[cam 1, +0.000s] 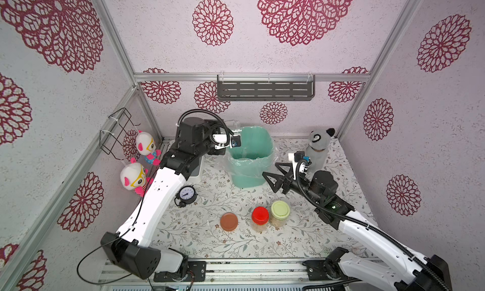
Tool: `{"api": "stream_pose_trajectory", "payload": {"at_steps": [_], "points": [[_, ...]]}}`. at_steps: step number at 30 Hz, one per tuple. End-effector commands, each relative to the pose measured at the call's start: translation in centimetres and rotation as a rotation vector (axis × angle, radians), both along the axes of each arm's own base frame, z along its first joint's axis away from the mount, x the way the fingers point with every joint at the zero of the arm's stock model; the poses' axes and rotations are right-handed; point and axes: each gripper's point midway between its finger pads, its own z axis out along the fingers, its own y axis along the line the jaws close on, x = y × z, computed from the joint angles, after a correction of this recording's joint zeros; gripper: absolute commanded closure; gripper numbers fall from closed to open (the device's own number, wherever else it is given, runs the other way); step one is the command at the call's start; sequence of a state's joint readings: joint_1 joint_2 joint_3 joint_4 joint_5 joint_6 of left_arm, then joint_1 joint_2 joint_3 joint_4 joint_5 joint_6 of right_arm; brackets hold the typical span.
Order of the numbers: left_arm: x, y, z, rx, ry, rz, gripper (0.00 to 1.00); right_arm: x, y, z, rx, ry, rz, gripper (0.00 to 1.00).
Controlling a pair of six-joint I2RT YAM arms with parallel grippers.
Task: Empty moldy peanuts from jars
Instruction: Place the jar at the center of the board.
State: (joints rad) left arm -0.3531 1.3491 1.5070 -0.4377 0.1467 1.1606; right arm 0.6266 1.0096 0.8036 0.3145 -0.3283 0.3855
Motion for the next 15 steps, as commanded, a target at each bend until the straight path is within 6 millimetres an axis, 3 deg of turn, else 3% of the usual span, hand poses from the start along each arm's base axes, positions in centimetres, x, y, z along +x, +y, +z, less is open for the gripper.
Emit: {"api": "stream_pose_trajectory", "payload": {"at_steps": [1,4,8,15], "points": [[-3.8,-2.1,3.7,-0.282,-0.012,-0.176,1.0,-1.2,1.4,2.3,-0.01,-0.003,0.135,0.04],[-6.0,-2.2,2.5,-0.321,0.046,-0.228,1.0,-1.3,2.9,3.4,-0.028,0.018,0.22,0.06],[-8.4,-2.7,0.8,-0.344,0.154,-0.294,1.0,-1.2,4.8,3.4,-0.093,0.067,0.315,0.09],[-10.6,-2.9,-1.4,-0.343,0.233,-0.343,1.0,-0.8,6.6,4.4,-0.084,0.088,0.376,0.12]]}}
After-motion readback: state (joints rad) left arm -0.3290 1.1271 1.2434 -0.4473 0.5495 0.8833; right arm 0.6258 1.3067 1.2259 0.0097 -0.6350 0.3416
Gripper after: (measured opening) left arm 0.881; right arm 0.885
